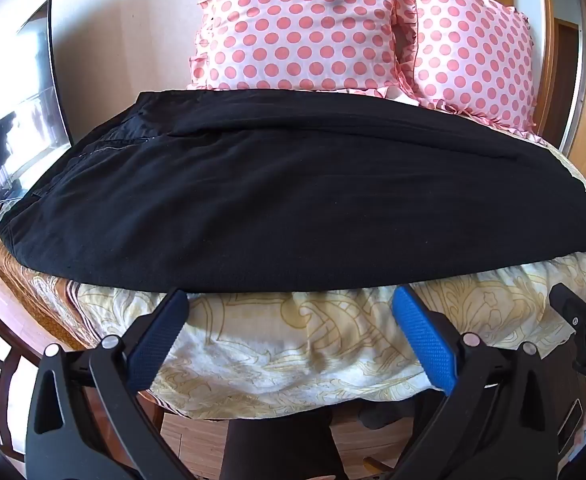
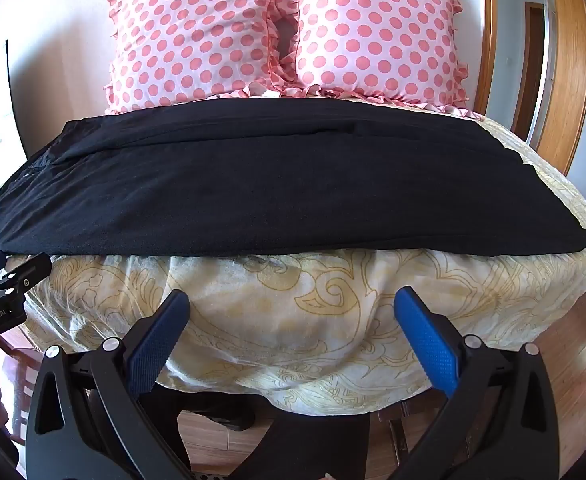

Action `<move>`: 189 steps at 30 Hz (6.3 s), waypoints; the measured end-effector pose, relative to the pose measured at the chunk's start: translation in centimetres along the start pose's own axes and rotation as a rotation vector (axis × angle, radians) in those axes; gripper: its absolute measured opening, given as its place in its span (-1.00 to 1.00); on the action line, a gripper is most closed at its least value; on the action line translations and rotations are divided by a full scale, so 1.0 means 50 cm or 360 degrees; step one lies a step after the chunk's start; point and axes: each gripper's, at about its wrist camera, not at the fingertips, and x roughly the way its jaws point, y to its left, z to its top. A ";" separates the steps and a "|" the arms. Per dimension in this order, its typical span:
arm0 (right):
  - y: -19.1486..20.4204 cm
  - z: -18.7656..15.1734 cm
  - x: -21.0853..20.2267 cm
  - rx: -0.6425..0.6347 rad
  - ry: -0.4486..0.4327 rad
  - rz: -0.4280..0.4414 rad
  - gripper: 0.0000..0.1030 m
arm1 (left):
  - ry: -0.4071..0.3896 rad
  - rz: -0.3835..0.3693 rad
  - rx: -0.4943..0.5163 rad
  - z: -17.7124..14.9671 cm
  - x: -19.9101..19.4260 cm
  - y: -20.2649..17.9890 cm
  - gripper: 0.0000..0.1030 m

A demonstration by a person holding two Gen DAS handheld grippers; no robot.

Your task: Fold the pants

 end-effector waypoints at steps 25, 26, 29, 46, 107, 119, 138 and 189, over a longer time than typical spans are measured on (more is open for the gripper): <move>0.000 -0.001 -0.001 -0.0001 -0.0005 0.0000 0.97 | -0.0001 0.0001 0.0001 0.000 0.000 0.000 0.97; 0.000 -0.001 -0.001 -0.0001 -0.0006 0.0000 0.97 | -0.0001 0.0001 0.0001 -0.001 0.000 0.000 0.97; 0.000 -0.001 -0.001 -0.0001 -0.0006 0.0000 0.97 | -0.0002 0.0002 0.0001 -0.001 -0.001 0.000 0.97; 0.000 -0.001 -0.001 -0.0001 -0.0008 0.0000 0.97 | 0.0000 0.0001 0.0001 0.000 0.000 0.000 0.97; -0.108 0.066 -0.047 0.0167 -0.0140 0.0109 0.97 | -0.0064 -0.0282 -0.0090 0.041 -0.059 0.037 0.96; -0.370 0.419 0.173 0.0479 0.0131 -0.0336 0.97 | -0.0201 -0.0183 0.0024 0.235 0.023 0.014 0.96; -0.597 0.556 0.585 0.1201 0.0482 -0.0995 0.45 | -0.0171 -0.0211 0.0097 0.300 0.181 -0.005 0.96; -0.489 0.184 0.171 0.1339 0.0020 -0.0072 -0.59 | -0.0329 -0.0121 0.0032 0.214 0.034 0.041 0.96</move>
